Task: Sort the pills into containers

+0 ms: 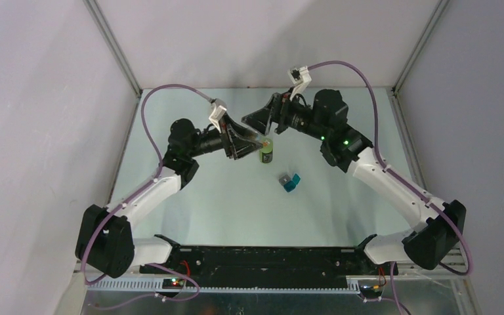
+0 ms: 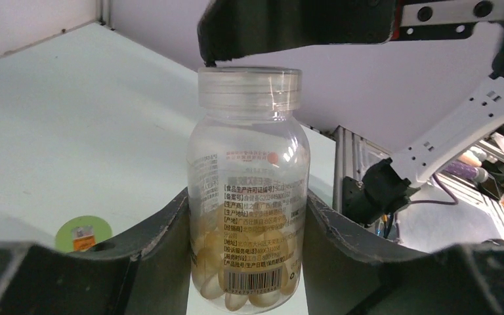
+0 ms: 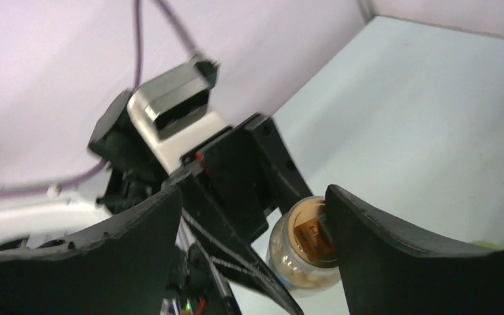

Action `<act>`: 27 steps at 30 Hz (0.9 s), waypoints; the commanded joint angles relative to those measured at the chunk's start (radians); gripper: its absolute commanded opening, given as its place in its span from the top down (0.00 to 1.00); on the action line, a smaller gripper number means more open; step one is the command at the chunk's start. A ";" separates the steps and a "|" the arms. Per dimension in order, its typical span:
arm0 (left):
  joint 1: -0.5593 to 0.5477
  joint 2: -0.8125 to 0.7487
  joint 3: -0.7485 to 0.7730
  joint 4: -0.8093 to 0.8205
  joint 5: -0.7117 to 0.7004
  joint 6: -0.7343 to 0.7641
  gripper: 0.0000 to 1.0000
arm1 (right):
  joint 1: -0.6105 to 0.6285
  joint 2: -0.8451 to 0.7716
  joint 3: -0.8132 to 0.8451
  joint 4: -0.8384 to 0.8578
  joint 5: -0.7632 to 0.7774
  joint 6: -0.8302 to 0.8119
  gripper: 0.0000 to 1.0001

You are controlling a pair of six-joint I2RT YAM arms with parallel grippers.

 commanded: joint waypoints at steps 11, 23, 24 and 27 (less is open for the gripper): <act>0.000 -0.027 0.005 0.107 -0.138 -0.041 1.00 | 0.091 0.119 0.178 -0.256 0.421 0.109 0.46; 0.000 -0.024 0.019 0.133 0.014 -0.086 1.00 | -0.055 0.055 0.007 0.147 -0.173 0.037 0.89; 0.000 -0.015 0.022 0.163 0.045 -0.105 1.00 | -0.076 0.050 -0.019 0.198 -0.332 0.048 0.91; 0.000 0.008 0.042 0.263 0.161 -0.245 1.00 | -0.132 0.061 -0.027 0.354 -0.548 0.098 0.95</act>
